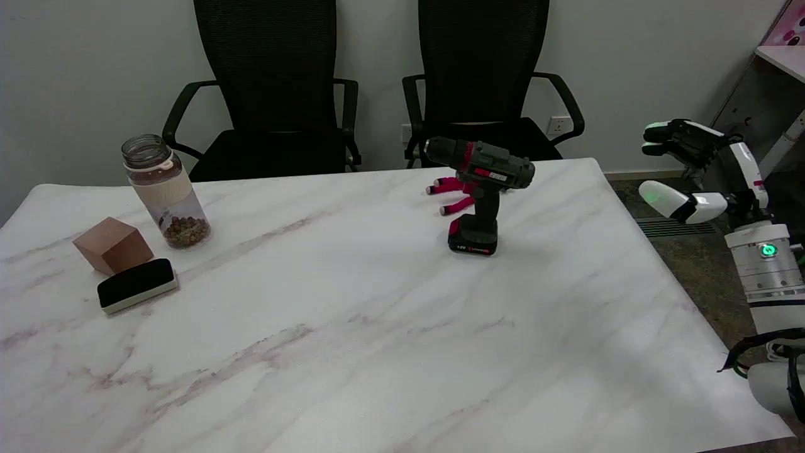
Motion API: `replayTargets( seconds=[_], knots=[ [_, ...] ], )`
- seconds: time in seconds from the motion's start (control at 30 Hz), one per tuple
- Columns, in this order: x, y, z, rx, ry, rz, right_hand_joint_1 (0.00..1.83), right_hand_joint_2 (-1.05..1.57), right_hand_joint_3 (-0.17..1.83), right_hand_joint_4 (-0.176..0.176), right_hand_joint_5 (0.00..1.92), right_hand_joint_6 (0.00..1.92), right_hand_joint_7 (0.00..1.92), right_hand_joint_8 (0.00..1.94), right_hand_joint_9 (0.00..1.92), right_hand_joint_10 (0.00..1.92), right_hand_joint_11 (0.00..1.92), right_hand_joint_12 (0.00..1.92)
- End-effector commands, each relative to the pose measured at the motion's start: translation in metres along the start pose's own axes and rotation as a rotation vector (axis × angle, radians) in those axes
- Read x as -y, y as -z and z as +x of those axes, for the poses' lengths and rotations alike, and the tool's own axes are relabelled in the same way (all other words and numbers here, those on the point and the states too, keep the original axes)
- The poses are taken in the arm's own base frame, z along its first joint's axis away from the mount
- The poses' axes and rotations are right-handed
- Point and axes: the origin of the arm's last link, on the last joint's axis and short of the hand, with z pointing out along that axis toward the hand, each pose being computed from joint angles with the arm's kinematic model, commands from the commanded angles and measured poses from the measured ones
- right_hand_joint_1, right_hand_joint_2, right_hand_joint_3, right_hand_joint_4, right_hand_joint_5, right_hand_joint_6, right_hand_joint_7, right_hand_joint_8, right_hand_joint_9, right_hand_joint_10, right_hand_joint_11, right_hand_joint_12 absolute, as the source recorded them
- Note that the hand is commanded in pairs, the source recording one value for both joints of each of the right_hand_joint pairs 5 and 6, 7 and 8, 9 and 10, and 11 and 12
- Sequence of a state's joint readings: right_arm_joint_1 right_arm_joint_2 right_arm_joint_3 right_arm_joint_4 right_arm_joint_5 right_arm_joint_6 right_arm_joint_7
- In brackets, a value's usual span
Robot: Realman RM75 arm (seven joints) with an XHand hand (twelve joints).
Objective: Pick up the power screwdriver.
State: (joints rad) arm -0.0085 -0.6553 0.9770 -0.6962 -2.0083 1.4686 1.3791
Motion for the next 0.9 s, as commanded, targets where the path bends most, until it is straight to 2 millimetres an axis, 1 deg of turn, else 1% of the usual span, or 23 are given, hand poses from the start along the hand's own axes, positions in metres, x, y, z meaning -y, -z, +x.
replayTargets(
  seconds=[0.03,0.2,0.43,0.53,0.67,0.7,0.73,0.77,0.8,0.83,0.87,0.9],
  knots=[
    [0.014,0.001,0.003,0.032,0.219,0.096,0.90,0.08,0.90,-0.176,0.65,0.65,0.65,0.65,0.49,0.49,0.66,0.66],
    [0.014,0.000,0.000,0.039,0.224,0.095,0.90,0.08,0.90,-0.176,0.66,0.66,0.66,0.66,0.50,0.50,0.68,0.68],
    [0.009,-0.003,-0.007,0.058,0.202,0.050,0.89,0.10,0.90,-0.176,0.69,0.69,0.69,0.69,0.52,0.52,0.73,0.73],
    [0.005,-0.004,-0.019,0.085,0.160,0.012,0.89,0.10,0.90,-0.176,0.69,0.69,0.69,0.69,0.52,0.52,0.74,0.74],
    [-0.003,-0.004,-0.047,0.148,0.084,-0.085,0.89,0.08,0.90,-0.176,0.73,0.73,0.73,0.73,0.52,0.52,0.73,0.73],
    [-0.005,-0.004,-0.052,0.162,0.071,-0.103,0.90,0.06,0.89,-0.155,0.73,0.73,0.73,0.73,0.52,0.52,0.72,0.72],
    [-0.008,-0.004,-0.062,0.187,0.046,-0.140,0.91,0.01,0.88,-0.102,0.74,0.74,0.74,0.74,0.51,0.51,0.70,0.70],
    [-0.010,-0.004,-0.070,0.209,0.028,-0.169,0.92,0.00,0.88,-0.073,0.73,0.73,0.73,0.73,0.51,0.51,0.68,0.68],
    [-0.012,-0.003,-0.074,0.219,0.022,-0.186,0.92,-0.02,0.88,-0.050,0.73,0.73,0.73,0.73,0.50,0.50,0.67,0.67],
    [-0.016,-0.002,-0.082,0.233,0.008,-0.214,0.92,-0.05,0.90,-0.032,0.72,0.72,0.72,0.72,0.50,0.50,0.66,0.66],
    [-0.019,-0.003,-0.090,0.238,-0.006,-0.229,0.92,-0.07,0.91,-0.019,0.71,0.71,0.71,0.71,0.50,0.50,0.65,0.65],
    [-0.020,-0.002,-0.095,0.237,-0.016,-0.238,0.91,-0.12,0.93,-0.009,0.68,0.68,0.68,0.68,0.49,0.49,0.64,0.64]
  ],
)
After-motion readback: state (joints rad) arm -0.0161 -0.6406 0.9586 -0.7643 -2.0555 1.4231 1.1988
